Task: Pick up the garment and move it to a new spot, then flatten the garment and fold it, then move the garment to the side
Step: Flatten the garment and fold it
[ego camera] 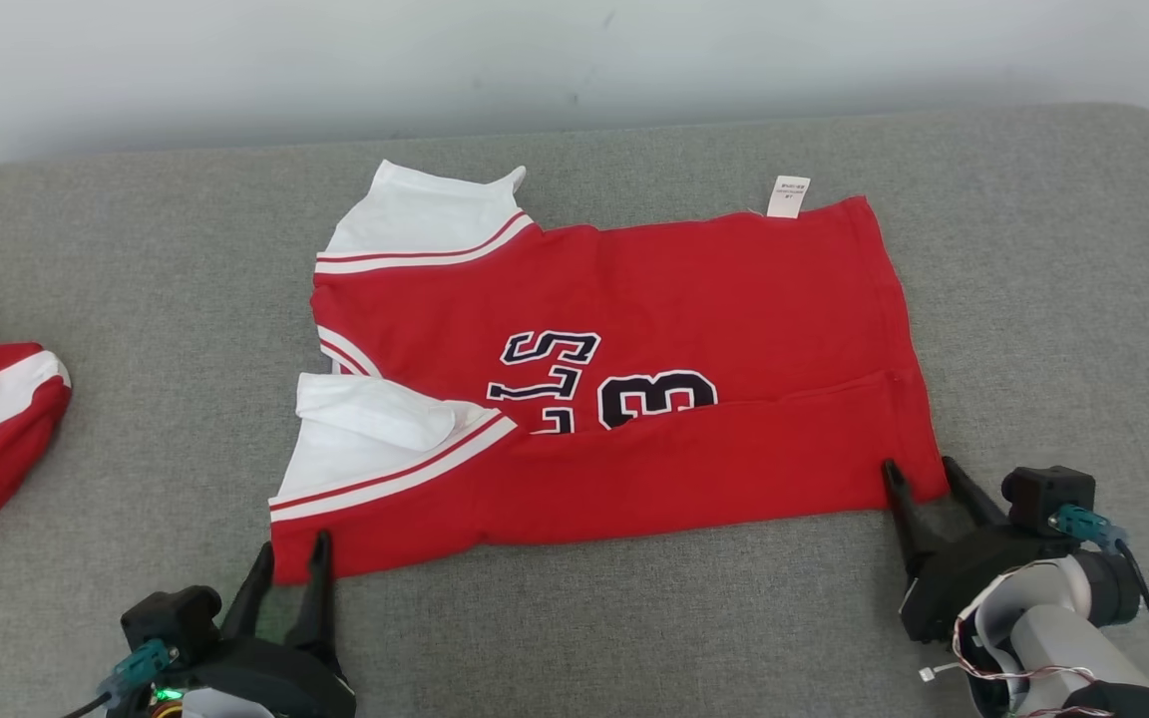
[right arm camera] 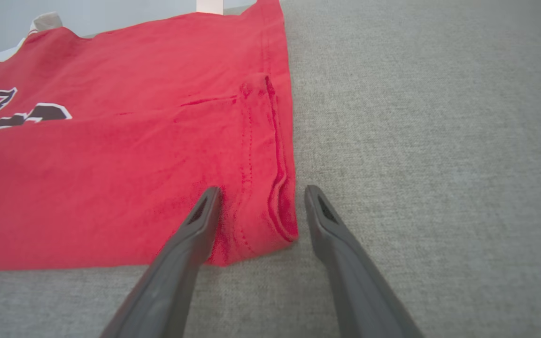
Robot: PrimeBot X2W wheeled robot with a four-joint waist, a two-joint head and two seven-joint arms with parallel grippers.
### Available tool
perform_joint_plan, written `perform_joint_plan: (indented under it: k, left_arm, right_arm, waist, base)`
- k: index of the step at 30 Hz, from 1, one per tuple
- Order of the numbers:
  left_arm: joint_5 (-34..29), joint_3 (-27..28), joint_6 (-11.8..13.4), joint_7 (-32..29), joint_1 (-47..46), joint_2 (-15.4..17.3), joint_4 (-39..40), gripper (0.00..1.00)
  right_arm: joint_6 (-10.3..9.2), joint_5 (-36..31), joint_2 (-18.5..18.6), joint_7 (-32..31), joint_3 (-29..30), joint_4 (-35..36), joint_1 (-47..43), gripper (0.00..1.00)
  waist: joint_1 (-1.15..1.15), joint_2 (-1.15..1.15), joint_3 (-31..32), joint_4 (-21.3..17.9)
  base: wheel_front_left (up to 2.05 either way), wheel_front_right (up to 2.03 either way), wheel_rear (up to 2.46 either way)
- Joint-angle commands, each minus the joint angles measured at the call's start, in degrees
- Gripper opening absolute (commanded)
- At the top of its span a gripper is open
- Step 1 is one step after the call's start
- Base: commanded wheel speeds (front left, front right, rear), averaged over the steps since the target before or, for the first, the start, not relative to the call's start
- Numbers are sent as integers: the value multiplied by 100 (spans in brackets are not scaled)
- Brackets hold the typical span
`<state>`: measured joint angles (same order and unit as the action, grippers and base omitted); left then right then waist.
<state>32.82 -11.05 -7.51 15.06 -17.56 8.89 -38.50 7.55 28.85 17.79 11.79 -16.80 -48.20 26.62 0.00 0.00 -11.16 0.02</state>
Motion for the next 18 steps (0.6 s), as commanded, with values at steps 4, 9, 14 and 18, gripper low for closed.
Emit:
perform_joint_plan:
  k: [4, 9, 14, 18]
  left_arm:
    - [98, -73, 11, 16, -63, 18, -126, 0]
    - [135, 109, 13, 17, 192, 108, 60, 0]
    - [103, 486, 14, 18, 764, -34, 501, 0]
    - [-5, 601, 14, 18, 1244, -118, 830, 0]
  right_arm:
    - [-13, 51, -153, 74, -58, -82, 2, 0]
    - [-14, 287, -170, 209, 45, 38, -184, 0]
    - [-14, 608, -98, 269, 52, 351, -677, 0]
    - [-14, 862, 0, 270, 109, 744, -1196, 0]
  waist:
    - [0, 0, 52, -21]
    - [0, 0, 252, -36]
    - [0, 0, 442, -48]
    - [0, 0, 510, -7]
  base:
    - [0, 0, 0]
    - [0, 0, 0]
    - [0, 0, 0]
    - [0, 0, 0]
